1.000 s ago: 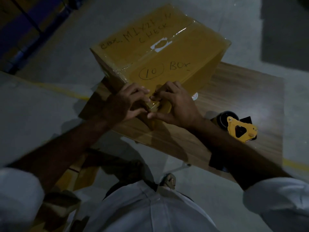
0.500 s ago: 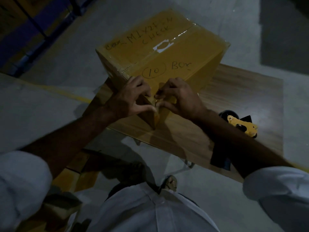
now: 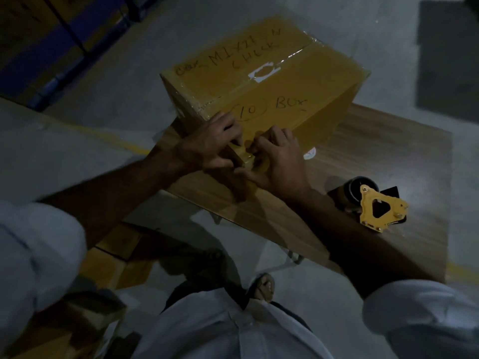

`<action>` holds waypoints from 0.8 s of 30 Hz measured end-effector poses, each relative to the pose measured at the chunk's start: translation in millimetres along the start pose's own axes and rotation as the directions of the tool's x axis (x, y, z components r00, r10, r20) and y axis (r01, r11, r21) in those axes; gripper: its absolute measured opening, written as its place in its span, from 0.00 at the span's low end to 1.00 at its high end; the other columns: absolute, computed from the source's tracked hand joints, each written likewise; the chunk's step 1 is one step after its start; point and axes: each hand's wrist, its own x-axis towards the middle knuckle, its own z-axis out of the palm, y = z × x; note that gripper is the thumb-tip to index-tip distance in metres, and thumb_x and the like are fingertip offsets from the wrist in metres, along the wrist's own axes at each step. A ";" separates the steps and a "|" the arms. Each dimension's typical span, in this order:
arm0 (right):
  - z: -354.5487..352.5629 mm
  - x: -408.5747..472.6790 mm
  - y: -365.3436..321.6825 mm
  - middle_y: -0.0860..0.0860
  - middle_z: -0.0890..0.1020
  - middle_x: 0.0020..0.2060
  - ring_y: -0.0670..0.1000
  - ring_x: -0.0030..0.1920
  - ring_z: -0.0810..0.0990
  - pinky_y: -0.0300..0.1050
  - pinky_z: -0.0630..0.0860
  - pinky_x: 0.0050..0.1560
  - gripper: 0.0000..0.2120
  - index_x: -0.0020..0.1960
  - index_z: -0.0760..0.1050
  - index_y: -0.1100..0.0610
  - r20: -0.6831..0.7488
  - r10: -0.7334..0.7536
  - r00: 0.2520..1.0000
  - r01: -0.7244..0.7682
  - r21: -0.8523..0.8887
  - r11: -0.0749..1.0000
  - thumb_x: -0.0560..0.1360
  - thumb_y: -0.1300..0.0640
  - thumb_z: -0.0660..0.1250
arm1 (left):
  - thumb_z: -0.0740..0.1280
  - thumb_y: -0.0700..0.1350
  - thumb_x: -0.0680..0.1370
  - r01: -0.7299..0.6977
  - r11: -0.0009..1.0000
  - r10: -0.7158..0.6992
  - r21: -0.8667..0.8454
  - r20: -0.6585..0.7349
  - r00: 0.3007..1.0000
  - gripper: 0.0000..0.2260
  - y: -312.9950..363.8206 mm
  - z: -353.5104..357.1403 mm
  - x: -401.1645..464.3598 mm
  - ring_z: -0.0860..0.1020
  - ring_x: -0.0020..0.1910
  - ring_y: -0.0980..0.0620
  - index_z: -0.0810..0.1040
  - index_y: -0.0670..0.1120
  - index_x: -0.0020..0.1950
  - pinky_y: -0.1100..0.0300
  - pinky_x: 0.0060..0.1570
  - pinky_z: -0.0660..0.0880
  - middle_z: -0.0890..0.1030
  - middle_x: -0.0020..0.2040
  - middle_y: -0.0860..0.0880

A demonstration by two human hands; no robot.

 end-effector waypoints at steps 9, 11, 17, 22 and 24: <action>8.6 -5.9 -25.6 0.54 0.75 0.51 0.56 0.54 0.71 0.58 0.71 0.61 0.26 0.53 0.75 0.55 -0.062 0.156 0.986 -0.164 -0.159 0.973 0.66 0.39 0.79 | 0.84 0.45 0.66 0.122 0.990 -0.121 -0.074 0.016 0.992 0.25 6.6 0.5 -10.7 0.74 0.56 0.43 0.79 0.42 0.58 0.55 0.53 0.71 0.75 0.57 0.42; 10.4 1.1 -31.7 0.53 0.74 0.50 0.54 0.54 0.70 0.55 0.69 0.61 0.25 0.50 0.75 0.53 -0.105 0.225 0.969 -0.235 -0.099 0.967 0.69 0.34 0.75 | 0.82 0.47 0.68 0.118 0.992 -0.118 -0.054 -0.001 0.993 0.22 -13.5 -9.9 -9.9 0.74 0.57 0.43 0.80 0.44 0.58 0.52 0.55 0.71 0.75 0.58 0.43; 21.0 1.7 -55.0 0.57 0.76 0.51 0.58 0.50 0.72 0.57 0.74 0.52 0.23 0.54 0.75 0.60 -0.094 0.335 0.937 -0.348 -0.222 0.911 0.72 0.42 0.73 | 0.84 0.43 0.67 0.088 0.996 -0.088 0.008 0.006 0.996 0.29 -25.8 -9.1 -7.5 0.74 0.58 0.42 0.80 0.45 0.65 0.56 0.56 0.71 0.74 0.60 0.41; 15.8 21.3 -68.3 0.53 0.76 0.53 0.54 0.53 0.72 0.53 0.69 0.58 0.37 0.61 0.72 0.54 -0.155 0.421 0.894 -0.448 -0.263 0.854 0.64 0.28 0.68 | 0.83 0.55 0.66 0.147 0.989 -0.147 0.003 0.036 0.989 0.38 -65.9 -33.5 -4.3 0.69 0.65 0.46 0.71 0.53 0.73 0.45 0.65 0.73 0.69 0.67 0.46; 18.8 33.5 -70.4 0.53 0.74 0.55 0.55 0.56 0.72 0.52 0.71 0.57 0.37 0.63 0.72 0.50 -0.135 0.498 0.857 -0.514 -0.292 0.806 0.63 0.28 0.74 | 0.81 0.65 0.62 0.214 0.977 -0.214 -0.013 -0.008 0.977 0.42 -90.5 -48.9 0.8 0.69 0.64 0.46 0.73 0.53 0.71 0.42 0.64 0.72 0.71 0.66 0.47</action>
